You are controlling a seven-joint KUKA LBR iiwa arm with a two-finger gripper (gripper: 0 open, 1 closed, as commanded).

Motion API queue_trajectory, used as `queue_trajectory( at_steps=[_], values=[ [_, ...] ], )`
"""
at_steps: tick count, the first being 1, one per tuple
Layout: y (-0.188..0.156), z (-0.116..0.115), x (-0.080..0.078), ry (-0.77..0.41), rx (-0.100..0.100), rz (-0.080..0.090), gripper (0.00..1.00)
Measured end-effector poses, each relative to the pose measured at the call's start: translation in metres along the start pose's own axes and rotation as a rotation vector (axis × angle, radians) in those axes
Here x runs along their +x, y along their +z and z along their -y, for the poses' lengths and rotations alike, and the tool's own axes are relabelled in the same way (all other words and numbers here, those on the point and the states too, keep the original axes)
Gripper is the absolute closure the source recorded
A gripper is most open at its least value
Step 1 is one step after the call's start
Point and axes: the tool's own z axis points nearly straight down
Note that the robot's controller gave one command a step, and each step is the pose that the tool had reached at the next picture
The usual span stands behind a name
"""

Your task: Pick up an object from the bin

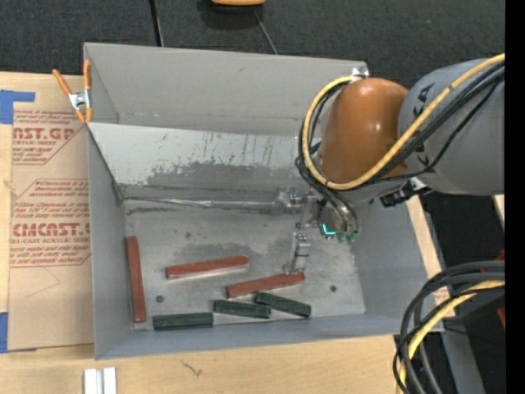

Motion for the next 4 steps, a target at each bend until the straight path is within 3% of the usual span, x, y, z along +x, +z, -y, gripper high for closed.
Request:
queue_trajectory(
  at_steps=[1,2,3,4],
  values=[
    [-0.004,0.000,-0.002,0.000,0.000,0.008,0.00],
    [-0.005,0.004,-0.019,-0.083,0.000,0.006,0.00],
    [0.046,0.003,-0.003,-0.132,0.000,0.014,0.00],
    [0.091,-0.020,0.044,-0.055,0.000,0.006,0.00]
  ],
)
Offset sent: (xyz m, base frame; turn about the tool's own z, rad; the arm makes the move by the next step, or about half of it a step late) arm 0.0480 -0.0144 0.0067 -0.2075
